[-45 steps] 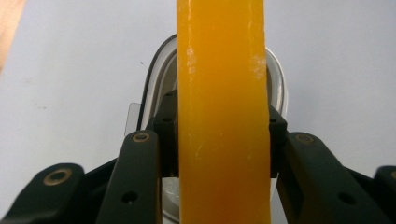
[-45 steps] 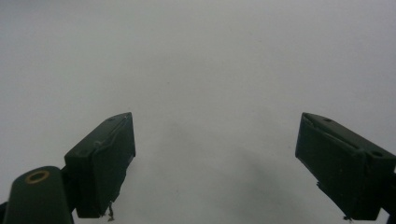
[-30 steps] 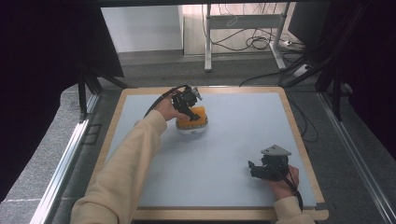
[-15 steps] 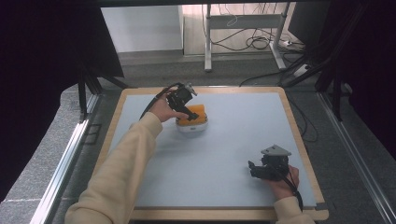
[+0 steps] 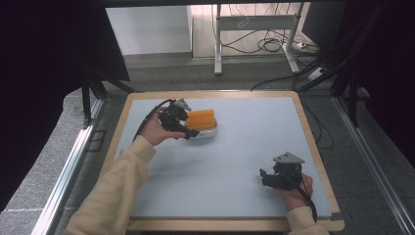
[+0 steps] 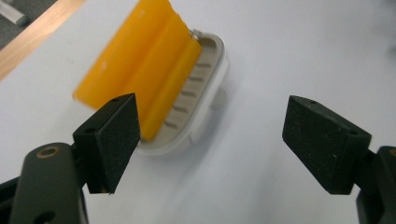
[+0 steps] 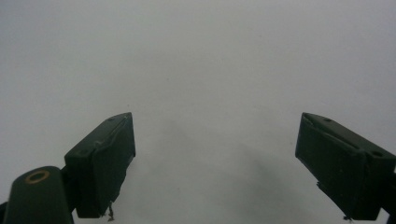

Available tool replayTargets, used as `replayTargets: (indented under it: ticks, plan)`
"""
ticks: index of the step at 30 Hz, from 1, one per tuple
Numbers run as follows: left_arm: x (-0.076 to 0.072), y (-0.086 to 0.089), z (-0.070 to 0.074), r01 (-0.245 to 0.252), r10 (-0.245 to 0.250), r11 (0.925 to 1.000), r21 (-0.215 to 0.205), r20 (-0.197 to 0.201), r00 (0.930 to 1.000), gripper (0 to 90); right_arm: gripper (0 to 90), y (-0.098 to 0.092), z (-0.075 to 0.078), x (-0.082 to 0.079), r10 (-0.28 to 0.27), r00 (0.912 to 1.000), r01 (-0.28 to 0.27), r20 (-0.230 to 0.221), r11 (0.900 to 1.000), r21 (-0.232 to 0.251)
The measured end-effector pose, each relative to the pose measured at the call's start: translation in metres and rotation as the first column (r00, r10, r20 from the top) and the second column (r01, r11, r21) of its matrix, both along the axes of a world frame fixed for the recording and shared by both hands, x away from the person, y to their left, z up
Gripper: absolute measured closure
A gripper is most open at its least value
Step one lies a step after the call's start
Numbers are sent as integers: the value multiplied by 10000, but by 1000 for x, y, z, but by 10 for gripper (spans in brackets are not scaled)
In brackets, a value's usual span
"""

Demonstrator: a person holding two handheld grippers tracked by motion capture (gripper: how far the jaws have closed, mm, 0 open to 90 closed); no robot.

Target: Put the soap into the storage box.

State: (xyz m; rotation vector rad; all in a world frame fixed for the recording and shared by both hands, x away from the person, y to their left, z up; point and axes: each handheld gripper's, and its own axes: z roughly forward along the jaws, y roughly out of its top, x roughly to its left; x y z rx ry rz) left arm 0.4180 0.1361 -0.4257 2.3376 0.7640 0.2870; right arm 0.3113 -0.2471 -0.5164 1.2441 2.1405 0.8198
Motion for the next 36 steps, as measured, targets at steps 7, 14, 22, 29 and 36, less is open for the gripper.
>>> replayTargets:
  ticks: [7,14,22,29,36]
  plan:
    - [-52,24,-9,-387,397,9978,-541,176,9991,192,123,1,1,0,63,10000,-63,7,10000,15]
    - [-93,40,-27,-921,936,9938,-626,217,9954,192,123,1,2,-2,47,10000,-48,61,10000,32]
    - [-118,57,-51,-1512,1501,9859,-714,-211,9885,190,123,0,1,0,-6,10000,6,14,10000,45]
    - [-121,60,-65,-1962,1957,9789,-565,-146,9806,186,123,-1,1,0,-29,10000,29,69,10000,25]
    - [-119,68,-67,-2286,2285,9712,-669,-93,9735,186,122,-2,3,0,36,9998,-38,206,10000,64]
